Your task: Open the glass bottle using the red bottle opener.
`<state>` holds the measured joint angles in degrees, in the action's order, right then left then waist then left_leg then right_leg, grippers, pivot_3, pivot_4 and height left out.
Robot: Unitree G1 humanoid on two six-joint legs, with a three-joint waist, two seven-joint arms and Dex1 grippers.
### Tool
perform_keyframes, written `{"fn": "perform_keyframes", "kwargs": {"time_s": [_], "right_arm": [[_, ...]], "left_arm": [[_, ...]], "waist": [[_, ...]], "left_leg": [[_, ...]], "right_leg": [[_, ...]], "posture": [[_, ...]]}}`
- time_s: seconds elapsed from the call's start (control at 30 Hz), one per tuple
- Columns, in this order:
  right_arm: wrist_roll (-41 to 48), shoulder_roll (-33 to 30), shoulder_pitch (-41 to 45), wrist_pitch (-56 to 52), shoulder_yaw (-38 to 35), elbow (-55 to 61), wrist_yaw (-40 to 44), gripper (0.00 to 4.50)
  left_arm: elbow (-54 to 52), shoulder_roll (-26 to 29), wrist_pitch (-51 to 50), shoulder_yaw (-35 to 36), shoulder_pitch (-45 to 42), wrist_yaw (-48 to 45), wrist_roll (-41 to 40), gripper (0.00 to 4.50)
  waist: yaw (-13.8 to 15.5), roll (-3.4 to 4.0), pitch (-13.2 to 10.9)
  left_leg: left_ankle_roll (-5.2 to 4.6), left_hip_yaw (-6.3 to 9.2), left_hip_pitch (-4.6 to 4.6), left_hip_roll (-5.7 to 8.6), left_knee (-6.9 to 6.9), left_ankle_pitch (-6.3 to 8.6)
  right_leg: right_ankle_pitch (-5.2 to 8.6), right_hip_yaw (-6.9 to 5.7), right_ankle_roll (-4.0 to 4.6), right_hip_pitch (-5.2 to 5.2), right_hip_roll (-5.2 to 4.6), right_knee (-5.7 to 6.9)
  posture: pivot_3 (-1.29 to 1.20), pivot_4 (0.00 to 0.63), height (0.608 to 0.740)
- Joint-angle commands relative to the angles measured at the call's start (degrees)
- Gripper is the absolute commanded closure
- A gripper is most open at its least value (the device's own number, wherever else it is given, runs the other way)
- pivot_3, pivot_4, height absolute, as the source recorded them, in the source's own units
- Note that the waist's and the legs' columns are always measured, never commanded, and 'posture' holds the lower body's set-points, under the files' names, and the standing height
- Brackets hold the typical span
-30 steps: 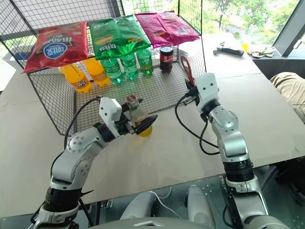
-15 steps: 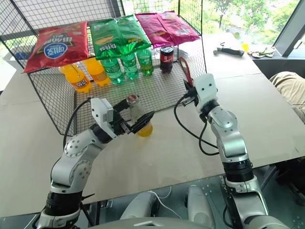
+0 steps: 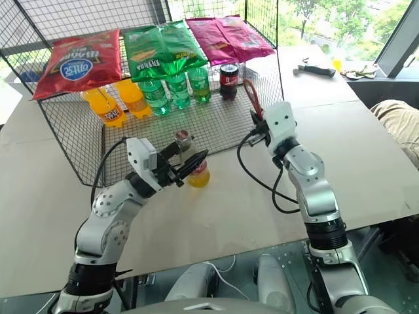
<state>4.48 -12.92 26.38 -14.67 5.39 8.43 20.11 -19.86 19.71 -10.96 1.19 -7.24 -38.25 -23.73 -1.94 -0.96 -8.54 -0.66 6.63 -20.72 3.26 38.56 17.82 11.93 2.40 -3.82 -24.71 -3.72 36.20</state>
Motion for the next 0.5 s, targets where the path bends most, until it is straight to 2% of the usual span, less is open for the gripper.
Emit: {"fn": "perform_keyframes", "kwargs": {"time_s": [0.03,0.5], "right_arm": [[-0.48,-0.51,1.31,1.73,1.11,2.18,1.52,4.5],[-2.46,-1.85,0.8,5.63,7.32,4.85,7.8,4.5]], "left_arm": [[-0.86,0.11,2.06,-0.17,0.55,-0.19,0.42,2.31],[-1.64,-0.11,0.72,-0.01,-1.11,0.77,-0.73,2.31]], "waist": [[-0.01,0.0,0.0],[0.01,0.0,0.0]], "left_leg": [[0.0,0.0,0.0,0.0,0.0,0.0],[0.0,0.02,-0.01,-0.01,0.0,0.0]], "right_leg": [[0.0,0.0,0.0,0.0,0.0,0.0],[0.0,-0.02,0.0,0.0,0.0,-0.02]], "posture": [[0.0,0.15,0.74],[0.0,0.15,0.74]]}}
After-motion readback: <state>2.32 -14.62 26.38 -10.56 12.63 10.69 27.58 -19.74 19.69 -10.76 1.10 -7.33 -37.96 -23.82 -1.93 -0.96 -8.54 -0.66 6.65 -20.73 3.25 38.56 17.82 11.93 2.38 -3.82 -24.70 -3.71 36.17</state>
